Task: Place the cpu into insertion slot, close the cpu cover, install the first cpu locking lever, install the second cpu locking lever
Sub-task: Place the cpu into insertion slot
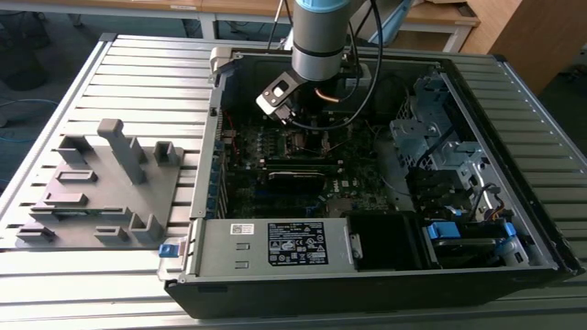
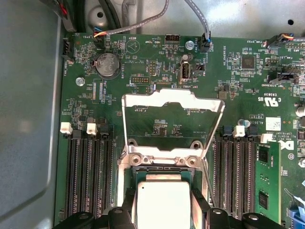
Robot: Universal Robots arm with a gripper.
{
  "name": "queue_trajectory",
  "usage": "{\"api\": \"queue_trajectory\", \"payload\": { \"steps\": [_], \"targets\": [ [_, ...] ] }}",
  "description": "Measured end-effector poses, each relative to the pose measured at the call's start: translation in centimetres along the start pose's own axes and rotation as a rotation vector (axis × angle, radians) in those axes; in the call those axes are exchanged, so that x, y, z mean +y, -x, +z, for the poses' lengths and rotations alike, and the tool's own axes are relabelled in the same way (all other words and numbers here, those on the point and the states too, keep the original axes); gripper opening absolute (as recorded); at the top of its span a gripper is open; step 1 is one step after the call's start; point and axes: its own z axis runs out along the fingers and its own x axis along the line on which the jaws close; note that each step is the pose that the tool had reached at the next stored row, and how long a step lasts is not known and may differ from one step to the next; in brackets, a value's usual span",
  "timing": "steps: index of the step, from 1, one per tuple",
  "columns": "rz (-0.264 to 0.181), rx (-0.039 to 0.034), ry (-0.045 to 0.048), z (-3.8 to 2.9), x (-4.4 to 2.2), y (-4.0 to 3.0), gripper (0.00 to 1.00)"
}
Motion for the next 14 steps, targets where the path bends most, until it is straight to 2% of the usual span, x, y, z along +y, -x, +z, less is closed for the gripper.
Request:
{"api": "queue_trajectory", "payload": {
  "steps": [14],
  "targets": [
    [0.001, 0.0, 0.0, 0.04, 0.0, 0.0, 0.54]
  ]
}}
